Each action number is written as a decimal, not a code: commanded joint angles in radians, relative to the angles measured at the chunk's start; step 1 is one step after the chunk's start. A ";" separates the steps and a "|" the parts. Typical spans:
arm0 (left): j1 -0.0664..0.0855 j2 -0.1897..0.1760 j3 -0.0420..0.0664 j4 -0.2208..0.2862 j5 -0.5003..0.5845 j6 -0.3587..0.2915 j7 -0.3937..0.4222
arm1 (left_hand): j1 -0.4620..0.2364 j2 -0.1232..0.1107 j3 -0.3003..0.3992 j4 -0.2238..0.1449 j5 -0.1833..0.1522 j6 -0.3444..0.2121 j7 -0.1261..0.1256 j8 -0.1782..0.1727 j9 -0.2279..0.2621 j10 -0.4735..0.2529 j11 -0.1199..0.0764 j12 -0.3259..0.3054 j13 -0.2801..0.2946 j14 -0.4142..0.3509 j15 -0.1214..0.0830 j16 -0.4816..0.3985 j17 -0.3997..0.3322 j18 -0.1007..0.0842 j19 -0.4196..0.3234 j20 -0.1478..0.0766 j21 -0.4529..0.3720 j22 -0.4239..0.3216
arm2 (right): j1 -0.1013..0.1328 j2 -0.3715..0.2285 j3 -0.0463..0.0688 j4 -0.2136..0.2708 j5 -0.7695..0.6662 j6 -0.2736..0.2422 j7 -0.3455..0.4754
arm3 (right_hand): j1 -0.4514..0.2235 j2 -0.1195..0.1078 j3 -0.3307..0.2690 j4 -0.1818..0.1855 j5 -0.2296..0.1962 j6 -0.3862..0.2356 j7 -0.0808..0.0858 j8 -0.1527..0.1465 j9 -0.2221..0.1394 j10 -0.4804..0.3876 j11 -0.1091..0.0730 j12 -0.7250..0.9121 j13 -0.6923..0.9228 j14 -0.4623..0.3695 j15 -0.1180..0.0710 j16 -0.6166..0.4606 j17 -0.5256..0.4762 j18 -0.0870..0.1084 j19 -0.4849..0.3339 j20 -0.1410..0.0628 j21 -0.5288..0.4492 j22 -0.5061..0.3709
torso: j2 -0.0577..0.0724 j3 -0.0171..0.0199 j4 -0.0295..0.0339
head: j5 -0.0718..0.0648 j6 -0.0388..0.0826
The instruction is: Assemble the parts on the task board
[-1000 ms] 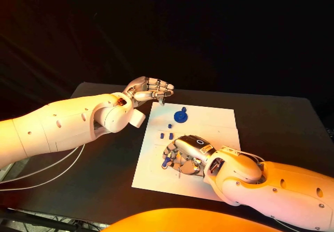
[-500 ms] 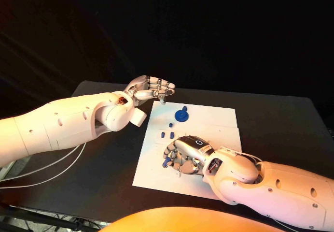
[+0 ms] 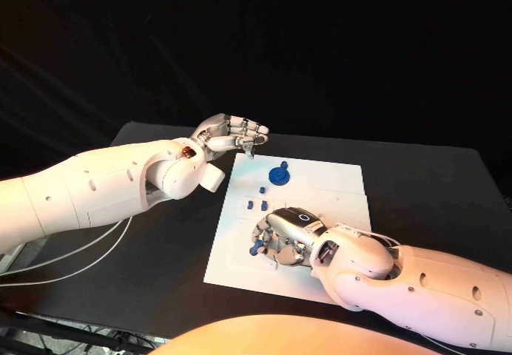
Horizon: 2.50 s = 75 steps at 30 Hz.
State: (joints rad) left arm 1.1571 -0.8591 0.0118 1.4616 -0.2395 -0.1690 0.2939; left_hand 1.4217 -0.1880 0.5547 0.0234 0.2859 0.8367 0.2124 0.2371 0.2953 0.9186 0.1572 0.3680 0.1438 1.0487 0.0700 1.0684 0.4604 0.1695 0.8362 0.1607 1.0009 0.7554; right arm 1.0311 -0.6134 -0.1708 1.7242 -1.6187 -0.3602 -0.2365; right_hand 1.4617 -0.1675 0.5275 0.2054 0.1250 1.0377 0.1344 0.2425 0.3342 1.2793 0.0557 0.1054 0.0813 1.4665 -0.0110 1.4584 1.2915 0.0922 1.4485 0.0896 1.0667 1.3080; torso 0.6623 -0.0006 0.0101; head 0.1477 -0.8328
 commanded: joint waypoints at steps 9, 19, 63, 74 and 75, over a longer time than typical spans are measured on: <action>0.001 0.000 0.001 0.002 0.006 0.015 0.004 | -0.005 0.008 -0.008 0.000 0.003 -0.006 0.014 0.003 0.000 -0.006 -0.001 0.004 0.001 -0.007 0.003 0.003 0.001 0.016 0.003 0.005 -0.004 -0.001 | -0.008 0.015 -0.007 -0.012 -0.027 0.038 -0.012 | -0.087 -0.059 -0.013 0.009 -0.002 -0.042 0.019 -0.025 0.005 -0.024 0.026 -0.034 -0.003 0.049 0.012 0.000 -0.004 -0.008 -0.007 0.007 -0.018 0.143 | 0.000 -0.0001 0.0002 | -0.003 -0.002; 0.001 0.001 0.001 0.001 0.006 0.016 0.003 | -0.005 0.008 -0.008 0.000 0.003 -0.006 0.014 0.003 0.000 -0.006 -0.001 0.004 0.001 -0.007 0.003 0.003 0.001 0.016 0.003 0.005 -0.004 -0.001 | -0.009 0.018 -0.009 -0.007 -0.030 0.037 -0.013 | -0.121 -0.086 -0.040 0.023 -0.001 -0.078 0.016 -0.050 -0.002 -0.048 0.028 -0.041 -0.001 0.047 0.015 0.000 -0.007 -0.004 -0.011 0.012 -0.038 0.138 | 0.000 0.0006 0.0001 | -0.004 0.000; 0.000 -0.013 -0.016 -0.005 0.015 0.033 -0.004 | -0.005 0.007 -0.009 0.002 0.003 -0.008 0.014 0.005 0.000 -0.009 -0.001 0.009 0.001 -0.009 0.003 0.004 0.001 0.016 0.005 0.006 -0.007 -0.004 | 0.133 -0.550 -0.012 0.216 0.411 0.093 -0.237 | -0.174 0.020 -0.508 0.087 0.003 -0.094 -0.032 0.161 0.093 0.219 -0.031 1.361 1.381 0.089 -0.032 0.087 0.201 -0.038 0.054 -0.027 0.171 0.192 | -0.019 -0.0043 -0.0159 | -0.164 0.027; 0.000 -0.014 -0.017 -0.006 0.015 0.035 -0.003 | -0.005 0.007 -0.009 0.001 0.003 -0.008 0.014 0.006 0.000 -0.010 -0.001 0.010 0.002 -0.009 0.003 0.004 0.001 0.016 0.005 0.006 -0.007 -0.004 | 0.078 -0.524 -0.018 0.217 0.381 0.053 -0.290 | -0.236 0.052 -0.611 0.089 0.004 -0.087 -0.036 0.158 0.108 0.222 -0.035 1.361 1.389 0.091 -0.035 0.092 0.215 -0.041 0.056 -0.030 0.190 0.195 | -0.017 -0.0044 -0.0137 | -0.163 0.024; 0.000 -0.014 -0.017 -0.007 0.015 0.035 -0.003 | -0.005 0.007 -0.009 0.001 0.003 -0.008 0.014 0.006 0.000 -0.010 -0.001 0.010 0.002 -0.009 0.003 0.004 0.001 0.016 0.005 0.006 -0.007 -0.004 | 0.075 -0.521 -0.018 0.217 0.375 0.049 -0.289 | -0.236 0.052 -0.612 0.089 0.004 -0.086 -0.036 0.158 0.109 0.222 -0.035 1.361 1.389 0.091 -0.035 0.092 0.214 -0.041 0.056 -0.030 0.190 0.195 | -0.017 -0.0043 -0.0137 | -0.162 0.024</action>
State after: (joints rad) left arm 1.1565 -0.8736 -0.0060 1.4533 -0.2316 -0.1510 0.2846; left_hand 1.4178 -0.1840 0.5518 0.0263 0.2859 0.8367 0.2124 0.2371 0.2953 0.9151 0.1535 0.3718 0.1444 1.0452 0.0734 1.0684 0.4604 0.1694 0.8399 0.1644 0.9973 0.7529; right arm 1.1088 -1.1373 -0.1887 1.9383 -1.2122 -0.2977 -0.4972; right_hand 1.2330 -0.1145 -0.0799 0.2943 0.1260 0.9417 0.0987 0.4024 0.4418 1.4686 0.0268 1.4656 1.3083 1.4645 -0.0378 1.5456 1.3080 0.0610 1.4684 0.0664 1.2528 1.3079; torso 0.6445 -0.0047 -0.0037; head -0.0173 -0.8087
